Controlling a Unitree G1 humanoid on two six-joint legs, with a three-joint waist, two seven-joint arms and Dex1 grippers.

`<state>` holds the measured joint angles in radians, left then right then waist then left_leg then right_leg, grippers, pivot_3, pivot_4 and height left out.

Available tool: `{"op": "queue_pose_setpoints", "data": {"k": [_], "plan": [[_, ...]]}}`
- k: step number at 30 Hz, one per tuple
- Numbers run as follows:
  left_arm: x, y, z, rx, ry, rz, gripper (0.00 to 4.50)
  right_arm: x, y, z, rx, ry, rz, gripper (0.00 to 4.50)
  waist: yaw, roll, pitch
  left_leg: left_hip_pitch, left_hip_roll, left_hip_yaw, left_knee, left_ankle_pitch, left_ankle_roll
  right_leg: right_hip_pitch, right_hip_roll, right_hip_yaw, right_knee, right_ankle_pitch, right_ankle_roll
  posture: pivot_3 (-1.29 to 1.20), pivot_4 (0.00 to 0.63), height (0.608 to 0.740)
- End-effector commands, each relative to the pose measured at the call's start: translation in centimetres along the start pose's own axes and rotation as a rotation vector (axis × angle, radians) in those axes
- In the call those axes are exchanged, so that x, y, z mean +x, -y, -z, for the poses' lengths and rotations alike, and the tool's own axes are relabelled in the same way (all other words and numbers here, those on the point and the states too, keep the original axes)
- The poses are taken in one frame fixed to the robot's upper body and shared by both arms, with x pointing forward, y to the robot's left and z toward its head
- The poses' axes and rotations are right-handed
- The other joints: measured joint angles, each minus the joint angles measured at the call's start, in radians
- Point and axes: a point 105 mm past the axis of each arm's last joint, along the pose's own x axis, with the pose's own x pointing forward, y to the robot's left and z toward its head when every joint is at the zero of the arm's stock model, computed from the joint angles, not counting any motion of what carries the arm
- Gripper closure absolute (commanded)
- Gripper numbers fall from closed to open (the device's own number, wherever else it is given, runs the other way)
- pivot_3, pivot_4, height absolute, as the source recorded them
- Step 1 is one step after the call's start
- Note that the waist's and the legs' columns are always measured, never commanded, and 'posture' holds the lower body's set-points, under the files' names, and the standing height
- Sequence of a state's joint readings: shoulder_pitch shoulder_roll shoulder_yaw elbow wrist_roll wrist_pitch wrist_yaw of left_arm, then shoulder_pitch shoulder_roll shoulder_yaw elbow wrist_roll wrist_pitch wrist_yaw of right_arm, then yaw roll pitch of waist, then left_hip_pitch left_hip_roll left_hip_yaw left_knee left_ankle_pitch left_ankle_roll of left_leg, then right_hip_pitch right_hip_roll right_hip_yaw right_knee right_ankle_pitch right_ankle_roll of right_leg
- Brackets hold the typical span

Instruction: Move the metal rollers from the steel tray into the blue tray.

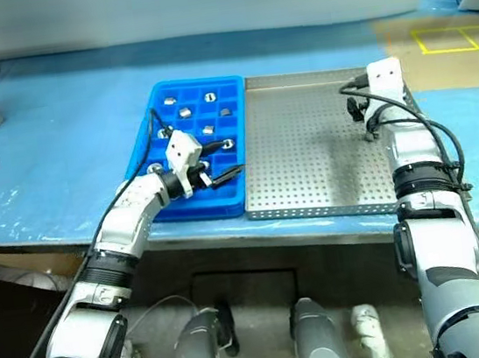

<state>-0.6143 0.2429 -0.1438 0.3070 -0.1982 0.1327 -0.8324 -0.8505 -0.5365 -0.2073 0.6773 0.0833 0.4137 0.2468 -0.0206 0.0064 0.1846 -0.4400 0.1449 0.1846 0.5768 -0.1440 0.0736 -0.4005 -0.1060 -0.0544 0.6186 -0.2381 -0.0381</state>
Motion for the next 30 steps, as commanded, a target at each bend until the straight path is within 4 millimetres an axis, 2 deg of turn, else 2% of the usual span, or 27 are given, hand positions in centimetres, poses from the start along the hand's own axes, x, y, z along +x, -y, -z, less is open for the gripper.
{"op": "queue_pose_setpoints", "data": {"k": [1, 4, 12, 16, 20, 24, 27, 30], "plan": [[0.1, 0.0, -0.9, 0.046, 0.029, 0.017, 0.46, -1.0, 1.3, -1.2, 0.014, 0.06, 0.01, 0.91, 0.002, 0.0, 0.0, 0.0, 0.0, 0.001, 0.0, 0.0, 0.0, 0.0, 0.0, 0.0, 0.0, 0.0, 0.0, -0.3, 0.15, 0.74], [0.1, 0.0, -0.7, 0.049, 0.021, 0.019, 0.46, -1.0, 2.1, 0.8, 0.077, -0.013, 0.031, 0.91, 0.003, 0.0, 0.0, 0.0, 0.001, 0.003, 0.002, -0.001, 0.001, 0.0, 0.0, 0.001, 0.0, 0.0, 0.0, -0.3, 0.15, 0.74], [-0.3, -0.2, -0.7, 0.051, 0.022, -0.002, 0.46, -0.5, 2.4, 0.9, -0.079, -0.056, 0.114, 0.91, 0.006, 0.0, 0.0, 0.002, 0.001, 0.011, 0.003, -0.002, 0.004, 0.0, -0.001, 0.005, 0.0, 0.0, 0.0, -0.26, 0.15, 0.74], [-0.6, -0.4, -0.7, 0.045, 0.027, -0.018, 0.46, -0.4, 2.6, 1.1, -0.093, -0.082, 0.147, 0.91, 0.007, 0.0, 0.0, 0.002, 0.002, 0.012, 0.003, -0.003, 0.005, 0.0, -0.001, 0.005, 0.0, 0.0, 0.0, -0.26, 0.15, 0.74], [-0.6, -0.3, -0.7, 0.044, 0.028, -0.022, 0.46, -0.3, 3.8, 0.9, 0.054, -0.125, 0.307, 0.91, 0.007, 0.0, 0.0, 0.002, 0.002, 0.014, 0.003, -0.003, 0.006, -0.001, -0.001, 0.007, 0.0, 0.0, 0.0, -0.25, 0.15, 0.74], [-0.6, -0.2, -0.6, 0.043, 0.029, -0.025, 0.46, -0.1, 3.4, 1.6, 0.256, -0.169, 0.293, 0.91, 0.009, 0.0, 0.0, 0.003, 0.002, 0.015, 0.003, -0.003, 0.005, -0.001, -0.001, 0.008, 0.0, 0.0, 0.0, -0.24, 0.15, 0.74], [-0.8, -0.3, -0.6, 0.041, 0.029, -0.031, 0.46, -0.3, 3.8, 2.0, 0.287, -0.213, 0.366, 0.91, 0.011, 0.0, 0.0, 0.002, 0.002, 0.015, 0.003, -0.003, 0.005, -0.001, -0.001, 0.008, 0.0, 0.0, 0.0, -0.24, 0.15, 0.74], [-1.0, -0.5, -0.6, 0.043, 0.024, -0.038, 0.46, 0.0, 2.9, 2.1, 0.368, -0.234, 0.317, 0.91, 0.01, 0.0, 0.0, 0.002, 0.002, 0.016, 0.003, -0.003, 0.006, -0.001, -0.001, 0.008, 0.0, 0.0, 0.0, -0.23, 0.15, 0.74]]}}
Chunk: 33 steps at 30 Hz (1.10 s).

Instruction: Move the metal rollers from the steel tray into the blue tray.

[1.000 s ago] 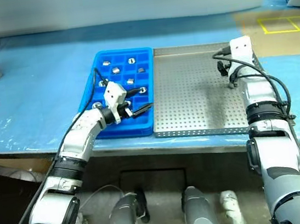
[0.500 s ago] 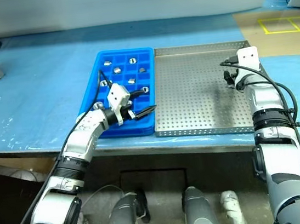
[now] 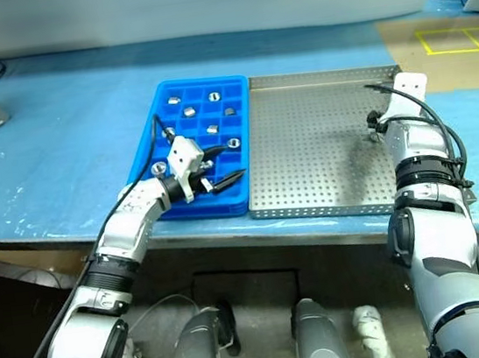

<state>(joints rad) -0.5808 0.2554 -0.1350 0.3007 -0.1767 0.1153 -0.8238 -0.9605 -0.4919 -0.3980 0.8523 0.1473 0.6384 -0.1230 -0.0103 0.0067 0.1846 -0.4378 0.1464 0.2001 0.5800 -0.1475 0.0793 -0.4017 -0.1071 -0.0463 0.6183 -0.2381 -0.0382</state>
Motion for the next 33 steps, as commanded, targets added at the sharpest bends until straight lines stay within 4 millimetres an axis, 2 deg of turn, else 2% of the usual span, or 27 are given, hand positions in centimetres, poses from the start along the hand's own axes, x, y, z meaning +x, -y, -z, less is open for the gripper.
{"op": "queue_pose_setpoints", "data": {"k": [1, 2, 4, 5, 10, 13, 14, 17, 18, 21, 22, 25, 27, 30, 33], "plan": [[-0.3, -0.4, -1.5, 0.033, 0.048, -0.015, 0.46, -0.4, -0.5, -1.7, 0.073, 0.024, -0.012, 0.91, 0.0, 0.0, 0.0, 0.0, 0.0, 0.0, 0.0, 0.0, 0.0, 0.0, 0.0, 0.0, 0.0, 0.0, 0.0, -0.23, 0.15, 0.74], [-0.3, -0.5, -1.5, 0.033, 0.048, -0.019, 0.46, -0.3, -0.2, -1.6, 0.066, 0.024, 0.017, 0.91, 0.0, 0.0, 0.0, 0.0, 0.0, 0.0, 0.0, 0.0, 0.0, 0.0, 0.0, 0.0, 0.0, 0.0, 0.0, -0.23, 0.15, 0.74], [-0.4, -0.6, -1.6, 0.034, 0.051, -0.025, 0.46, -0.3, 0.1, -1.4, 0.039, 0.029, 0.049, 1.3, 0.001, 0.0, 0.0, 0.0, 0.0, 0.001, 0.0, 0.0, -0.001, 0.0, 0.0, 0.0, 0.0, 0.0, 0.0, -0.22, 0.15, 0.74], [-0.5, -0.6, -1.6, 0.036, 0.05, -0.03, 0.46, -0.2, -0.5, -1.3, 0.052, 0.027, 0.005, 1.49, 0.001, 0.0, 0.0, 0.0, 0.0, 0.001, 0.0, -0.001, -0.002, 0.0, 0.0, 0.0, 0.0, 0.0, 0.0, -0.22, 0.15, 0.74], [-1.0, -1.0, -1.7, 0.048, 0.044, -0.049, 0.46, -0.4, -2.5, -1.4, 0.088, 0.029, -0.084, 3.15, 0.001, 0.0, 0.0, 0.0, 0.0, 0.001, 0.0, -0.002, -0.003, 0.0, 0.0, 0.001, 0.0, 0.0, 0.0, -0.2, 0.15, 0.74], [-1.4, -1.4, -1.8, 0.06, 0.038, -0.068, 0.46, -0.6, -3.6, -2.1, 0.087, 0.058, -0.12, 3.23, 0.004, 0.0, 0.0, 0.0, 0.0, 0.001, 0.0, -0.002, -0.003, -0.001, 0.0, 0.001, 0.0, 0.0, 0.0, -0.17, 0.15, 0.74], [-1.7, -1.5, -1.8, 0.062, 0.037, -0.074, 0.46, -0.8, -4.4, -2.6, 0.105, 0.086, -0.161, 3.23, 0.004, 0.0, 0.0, 0.0, 0.0, 0.001, 0.0, -0.002, -0.003, -0.001, 0.0, 0.001, 0.0, 0.0, 0.0, -0.17, 0.15, 0.74], [-2.5, -1.9, -2.2, 0.068, 0.039, -0.102, 0.46, -3.3, -9.2, -5.9, 0.205, 0.246, -0.501, 3.23, 0.001, 0.0, 0.0, 0.0, 0.001, 0.001, -0.001, -0.002, -0.003, -0.002, 0.0, 0.001, 0.0, 0.0, 0.0, -0.1, 0.15, 0.74], [-2.9, -2.0, -2.3, 0.072, 0.038, -0.117, 0.46, -4.6, -10.6, -7.0, 0.256, 0.302, -0.628, 3.23, 0.001, 0.0, 0.0, 0.0, 0.001, 0.002, -0.001, -0.002, -0.003, -0.003, 0.0, 0.001, 0.001, 0.0, 0.0, -0.08, 0.15, 0.74], [-5.6, -2.6, -2.8, 0.072, 0.038, -0.211, 0.46, -8.6, -15.3, -8.4, 0.194, 0.405, -0.965, 3.23, 0.027, 0.0, 0.0, -0.002, 0.003, 0.002, -0.002, 0.0, 0.0, -0.005, 0.0, 0.001, 0.001, 0.0, 0.0, 0.02, 0.15, 0.74], [-6.4, -2.7, -2.7, 0.066, 0.033, -0.24, 0.46, -10.0, -16.5, -8.2, 0.144, 0.412, -1.074, 3.23, 0.032, 0.0, 0.0, -0.002, 0.003, 0.002, -0.002, 0.0, 0.0, -0.005, 0.0, 0.0, 0.002, 0.0, 0.0, 0.04, 0.15, 0.74], [-7.8, -2.9, -2.4, 0.056, 0.008, -0.282, 0.46, -12.6, -18.3, -7.2, 0.045, 0.4, -1.278, 3.23, 0.066, 0.0, 0.0, -0.003, 0.005, 0.002, -0.002, 0.0, -0.001, -0.005, 0.001, -0.004, 0.002, 0.0, 0.0, 0.07, 0.15, 0.74], [-9.2, -3.4, -1.8, 0.058, -0.027, -0.331, 0.46, -15.3, -19.4, -4.0, -0.174, 0.357, -1.488, 3.23, 0.092, 0.0, 0.0, -0.003, 0.006, 0.002, -0.003, -0.001, -0.005, -0.004, 0.001, -0.006, 0.002, 0.0, 0.0, 0.08, 0.15, 0.74], [-10.6, -3.8, -1.6, 0.063, -0.049, -0.376, 0.46, -17.3, -19.5, 0.1, -0.386, 0.253, -1.652, 3.23, 0.12, 0.0, 0.0, -0.002, 0.006, 0.001, -0.003, -0.001, -0.005, -0.002, 0.001, -0.007, -0.001, 0.0, 0.0, 0.1, 0.15, 0.74], [-11.2, -4.1, -1.5, 0.072, -0.063, -0.392, 0.46, -18.1, -19.1, 1.8, -0.431, 0.182, -1.726, 3.23, 0.137, 0.0, 0.0, -0.002, 0.005, 0.001, -0.003, -0.001, -0.005, 0.0, 0.0, -0.007, -0.002, 0.0, 0.0, 0.1, 0.15, 0.74]]}}
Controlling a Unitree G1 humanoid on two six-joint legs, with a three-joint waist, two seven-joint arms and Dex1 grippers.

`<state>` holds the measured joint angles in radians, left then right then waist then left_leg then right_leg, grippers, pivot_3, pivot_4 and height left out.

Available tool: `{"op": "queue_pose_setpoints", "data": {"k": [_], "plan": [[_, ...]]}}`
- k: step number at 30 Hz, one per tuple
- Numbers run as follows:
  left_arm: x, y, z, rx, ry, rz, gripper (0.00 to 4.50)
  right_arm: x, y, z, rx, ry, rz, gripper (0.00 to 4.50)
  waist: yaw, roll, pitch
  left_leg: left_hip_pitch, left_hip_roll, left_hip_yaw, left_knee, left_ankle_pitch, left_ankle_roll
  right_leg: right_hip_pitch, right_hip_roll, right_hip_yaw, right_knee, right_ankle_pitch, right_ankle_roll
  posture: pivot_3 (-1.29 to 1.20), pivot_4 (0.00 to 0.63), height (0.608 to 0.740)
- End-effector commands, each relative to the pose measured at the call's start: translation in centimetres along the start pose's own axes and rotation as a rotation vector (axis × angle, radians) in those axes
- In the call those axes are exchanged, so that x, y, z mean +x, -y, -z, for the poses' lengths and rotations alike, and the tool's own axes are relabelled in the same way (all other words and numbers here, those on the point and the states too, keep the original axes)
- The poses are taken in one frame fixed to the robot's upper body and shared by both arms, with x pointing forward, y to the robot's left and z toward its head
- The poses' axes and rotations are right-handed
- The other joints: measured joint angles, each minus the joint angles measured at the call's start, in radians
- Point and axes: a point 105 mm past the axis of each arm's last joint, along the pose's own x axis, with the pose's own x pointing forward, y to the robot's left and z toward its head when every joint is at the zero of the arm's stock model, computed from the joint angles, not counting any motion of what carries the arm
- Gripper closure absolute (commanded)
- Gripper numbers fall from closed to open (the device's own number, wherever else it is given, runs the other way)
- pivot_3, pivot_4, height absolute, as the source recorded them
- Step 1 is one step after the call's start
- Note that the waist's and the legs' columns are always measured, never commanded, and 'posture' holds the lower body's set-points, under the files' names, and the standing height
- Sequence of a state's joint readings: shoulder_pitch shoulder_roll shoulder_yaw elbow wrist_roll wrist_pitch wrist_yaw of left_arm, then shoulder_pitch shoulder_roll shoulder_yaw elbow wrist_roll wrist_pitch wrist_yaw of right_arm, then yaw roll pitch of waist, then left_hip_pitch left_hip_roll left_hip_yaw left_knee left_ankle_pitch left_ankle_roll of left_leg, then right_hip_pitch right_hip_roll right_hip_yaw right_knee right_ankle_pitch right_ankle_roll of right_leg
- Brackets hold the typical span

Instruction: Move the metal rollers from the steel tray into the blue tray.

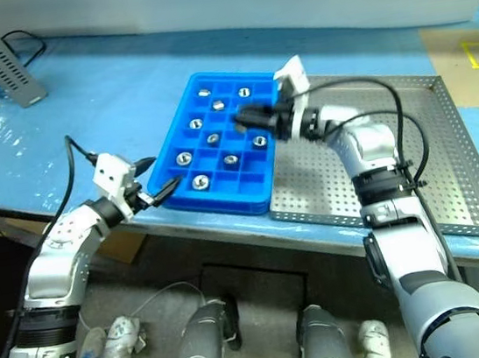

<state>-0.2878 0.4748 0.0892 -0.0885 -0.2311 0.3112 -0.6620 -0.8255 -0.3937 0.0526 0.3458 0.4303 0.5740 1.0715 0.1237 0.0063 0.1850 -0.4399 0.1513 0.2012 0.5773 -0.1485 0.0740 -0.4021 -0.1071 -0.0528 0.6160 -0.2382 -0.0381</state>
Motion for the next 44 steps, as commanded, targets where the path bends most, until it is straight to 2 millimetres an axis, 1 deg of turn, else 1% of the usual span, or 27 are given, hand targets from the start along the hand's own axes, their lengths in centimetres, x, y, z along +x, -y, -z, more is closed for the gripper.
{"op": "queue_pose_setpoints", "data": {"k": [1, 3, 6, 8, 10, 13, 15, 17, 18, 22, 23, 25, 27, 28, 30, 32, 34, 36, 38, 39, 40, 42, 44], "plan": [[-0.5, -0.4, -1.8, 0.04, 0.053, -0.016, 0.46, -0.5, -1.9, -0.5, -0.06, -0.042, -0.115, 3.23, 0.003, 0.0, 0.0, 0.0, 0.0, 0.0, 0.0, 0.001, -0.001, 0.0, -0.001, 0.0, 0.0, 0.0, 0.0, 0.1, 0.15, 0.74], [-0.3, -0.2, -2.1, 0.043, 0.059, -0.006, 0.46, -0.8, -2.4, 1.2, -0.051, -0.113, -0.141, 3.23, 0.004, 0.0, 0.0, 0.0, 0.0, 0.001, 0.0, 0.002, -0.002, 0.001, -0.001, 0.0, 0.001, 0.0, 0.0, 0.1, 0.15, 0.74], [0.1, 0.0, -2.2, 0.047, 0.06, 0.009, 0.46, -1.3, -2.4, 2.6, -0.06, -0.175, -0.131, 3.23, 0.0, -0.001, -0.001, 0.004, 0.001, 0.001, -0.001, 0.003, -0.004, 0.004, -0.001, 0.0, 0.001, 0.0, 0.0, 0.08, 0.15, 0.74], [0.5, 0.3, -2.1, 0.057, 0.054, 0.028, 0.46, -1.7, -2.4, 3.6, -0.072, -0.226, -0.127, 3.23, 0.0, -0.001, -0.001, 0.004, 0.001, 0.001, -0.003, 0.004, -0.007, 0.002, 0.0, 0.0, 0.002, 0.0, 0.0, 0.07, 0.15, 0.74], [0.8, 0.6, -2.1, 0.057, 0.056, 0.044, 0.46, -1.9, -2.6, 4.1, -0.065, -0.242, -0.126, 3.23, -0.002, -0.001, -0.001, 0.004, 0.001, 0.0, -0.006, 0.006, -0.01, 0.0, 0.0, 0.0, 0.002, 0.0, 0.0, 0.06, 0.15, 0.74], [1.1, 0.9, -2.1, 0.054, 0.057, 0.057, 0.46, -1.8, -2.6, 4.3, -0.044, -0.225, -0.11, 3.23, -0.005, -0.001, -0.001, 0.003, 0.003, 0.0, -0.007, 0.007, -0.01, -0.002, 0.001, 0.0, 0.002, 0.0, 0.0, 0.05, 0.15, 0.74], [1.3, 1.1, -2.1, 0.057, 0.055, 0.066, 0.46, -1.9, -2.5, 4.6, -0.04, -0.233, -0.093, 2.48, -0.007, -0.001, -0.001, 0.003, 0.003, 0.0, -0.007, 0.006, -0.01, -0.002, 0.002, 0.0, 0.002, 0.0, 0.0, 0.04, 0.15, 0.74], [1.4, 1.4, -2.2, 0.054, 0.061, 0.08, 0.46, -1.9, -2.3, 4.7, -0.043, -0.229, -0.069, 1.95, -0.01, -0.001, -0.001, 0.003, 0.003, 0.001, -0.007, 0.006, -0.009, -0.002, 0.002, 0.0, 0.002, 0.0, 0.0, 0.04, 0.15, 0.74], [1.5, 1.5, -2.3, 0.053, 0.064, 0.085, 0.46, -2.0, -2.0, 4.6, -0.044, -0.218, -0.049, 1.6, -0.01, -0.001, -0.001, 0.003, 0.003, 0.001, -0.007, 0.006, -0.009, -0.002, 0.002, 0.0, 0.002, 0.0, 0.0, 0.04, 0.15, 0.74], [2.2, 2.2, -2.5, 0.048, 0.078, 0.115, 0.46, -2.3, -1.6, 3.5, -0.042, -0.166, -0.014, 0.22, -0.015, -0.001, -0.001, 0.003, 0.003, 0.001, -0.006, 0.006, -0.009, -0.001, 0.002, 0.0, 0.002, 0.0, 0.0, 0.0, 0.15, 0.74], [2.5, 2.3, -2.6, 0.049, 0.084, 0.124, 0.46, -2.5, -1.5, 2.9, -0.043, -0.138, -0.002, 0.01, -0.017, -0.001, -0.001, 0.003, 0.003, 0.001, -0.006, 0.006, -0.009, -0.001, 0.001, 0.0, 0.002, 0.0, 0.0, -0.01, 0.15, 0.74], [3.2, 2.5, -3.2, 0.047, 0.107, 0.14, 0.46, -3.0, -0.7, 1.0, -0.047, -0.049, 0.053, 0.01, -0.021, -0.001, -0.001, 0.004, 0.003, 0.001, -0.006, 0.006, -0.009, 0.0, 0.001, 0.0, 0.002, 0.0, 0.0, -0.04, 0.15, 0.74], [4.1, 2.6, -3.8, 0.036, 0.136, 0.161, 0.46, -4.0, 0.7, -0.7, -0.065, 0.029, 0.152, 0.01, -0.026, -0.001, -0.001, 0.004, 0.003, 0.001, -0.005, 0.006, -0.009, 0.0, 0.001, 0.0, 0.003, 0.0, 0.0, -0.08, 0.15, 0.74], [4.5, 2.6, -4.1, 0.027, 0.149, 0.164, 0.46, -4.6, 1.1, -1.3, -0.073, 0.053, 0.19, 0.01, -0.029, -0.001, -0.001, 0.004, 0.003, 0.001, -0.005, 0.007, -0.01, 0.0, 0.001, 0.0, 0.003, 0.0, 0.0, -0.09, 0.15, 0.74], [5.1, 2.7, -4.2, 0.01, 0.164, 0.178, 0.46, -5.5, 1.4, -1.7, -0.089, 0.077, 0.237, 0.01, -0.034, -0.001, -0.001, 0.004, 0.003, 0.001, -0.005, 0.007, -0.01, 0.0, 0.001, 0.0, 0.003, 0.0, 0.0, -0.14, 0.15, 0.74], [5.8, 3.1, -4.3, 0.008, 0.173, 0.205, 0.46, -6.7, 2.1, -2.2, -0.146, 0.115, 0.347, 0.01, -0.041, -0.001, -0.001, 0.004, 0.003, 0.001, -0.005, 0.007, -0.01, 0.0, 0.001, 0.0, 0.003, 0.0, 0.0, -0.18, 0.15, 0.74], [6.8, 3.2, -5.0, 0.008, 0.206, 0.211, 0.46, -7.9, 2.9, -2.1, -0.179, 0.136, 0.458, 0.01, -0.051, -0.001, -0.001, 0.003, 0.003, 0.001, -0.005, 0.007, -0.01, -0.001, 0.001, 0.0, 0.002, 0.0, 0.0, -0.21, 0.15, 0.74], [7.7, 3.1, -6.2, -0.024, 0.261, 0.202, 0.46, -8.9, 3.2, -2.0, -0.197, 0.163, 0.547, 0.01, -0.058, -0.001, -0.001, 0.002, 0.002, 0.001, -0.005, 0.007, -0.009, -0.001, 0.001, 0.0, 0.002, 0.0, 0.0, -0.23, 0.15, 0.74], [8.4, 3.5, -7.0, -0.046, 0.293, 0.226, 0.11, -9.1, 2.7, -1.4, -0.13, 0.185, 0.541, 0.0, -0.067, -0.001, -0.001, 0.002, 0.002, 0.002, -0.004, 0.007, -0.009, -0.001, 0.001, 0.0, 0.002, 0.0, 0.0, -0.26, 0.15, 0.74], [8.6, 3.8, -7.1, -0.048, 0.297, 0.245, 0.03, -9.2, 2.5, -1.1, -0.113, 0.182, 0.537, 0.0, -0.078, -0.001, -0.001, 0.002, 0.002, 0.002, -0.004, 0.007, -0.008, -0.001, 0.001, 0.0, 0.002, 0.0, 0.0, -0.27, 0.15, 0.74], [8.8, 4.1, -7.0, -0.046, 0.296, 0.265, 0.03, -9.2, 2.3, -0.5, -0.116, 0.161, 0.539, 0.0, -0.083, -0.001, -0.001, 0.002, 0.002, 0.002, -0.003, 0.005, -0.003, -0.001, 0.001, 0.001, 0.002, 0.0, 0.0, -0.27, 0.15, 0.74], [9.0, 4.6, -6.8, -0.043, 0.293, 0.288, 0.03, -9.2, 2.2, 0.6, -0.124, 0.119, 0.554, 0.0, -0.095, -0.002, -0.001, 0.002, 0.002, 0.002, -0.003, 0.005, -0.001, -0.001, 0.001, 0.001, 0.002, 0.0, 0.0, -0.28, 0.15, 0.74], [9.2, 4.7, -6.7, -0.031, 0.291, 0.282, 0.03, -9.6, 2.6, 1.4, -0.138, 0.099, 0.608, 0.0, -0.102, -0.002, -0.001, 0.002, 0.003, 0.002, -0.003, 0.005, -0.001, -0.001, 0.001, 0.001, 0.002, 0.0, 0.0, -0.28, 0.15, 0.74]]}}
